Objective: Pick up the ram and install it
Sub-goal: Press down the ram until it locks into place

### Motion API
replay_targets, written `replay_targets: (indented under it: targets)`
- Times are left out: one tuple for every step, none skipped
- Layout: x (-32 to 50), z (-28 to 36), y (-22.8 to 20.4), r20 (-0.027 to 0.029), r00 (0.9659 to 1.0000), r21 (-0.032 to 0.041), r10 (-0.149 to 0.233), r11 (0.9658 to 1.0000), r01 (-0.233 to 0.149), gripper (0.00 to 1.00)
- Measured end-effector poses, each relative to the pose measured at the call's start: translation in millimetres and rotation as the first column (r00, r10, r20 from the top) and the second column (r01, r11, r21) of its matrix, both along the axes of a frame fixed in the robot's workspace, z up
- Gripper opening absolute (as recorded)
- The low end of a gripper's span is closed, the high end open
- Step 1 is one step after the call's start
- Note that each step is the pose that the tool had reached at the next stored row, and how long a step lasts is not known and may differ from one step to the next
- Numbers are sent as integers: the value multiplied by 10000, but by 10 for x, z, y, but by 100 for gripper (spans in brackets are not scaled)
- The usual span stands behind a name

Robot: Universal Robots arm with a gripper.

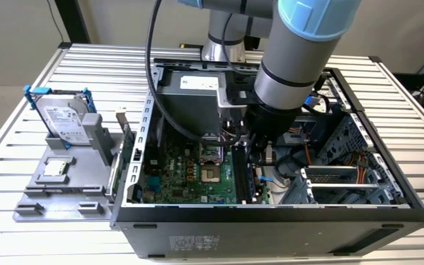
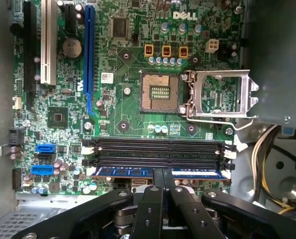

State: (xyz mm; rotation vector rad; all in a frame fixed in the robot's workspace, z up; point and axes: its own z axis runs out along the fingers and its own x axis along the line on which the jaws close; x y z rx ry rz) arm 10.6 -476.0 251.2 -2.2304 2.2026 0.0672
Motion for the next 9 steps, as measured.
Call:
replay_targets:
  targets:
    - [0,21,0,-2,10000,-1,0,10000,0,0]
    - [0,37,0,-2,10000,-1,0,10000,0,0]
    - [0,55,0,-3,10000,-3,0,10000,0,0]
    - [0,84,0,-4,10000,-4,0,10000,0,0]
    - [0,120,0,-2,10000,-3,0,10000,0,0]
    - [0,161,0,-2,10000,-3,0,10000,0,0]
    - [0,205,0,-3,10000,-4,1,10000,-1,0]
    - [0,245,0,-2,10000,-3,0,10000,0,0]
    - [0,285,0,-3,10000,-5,0,10000,0,0]
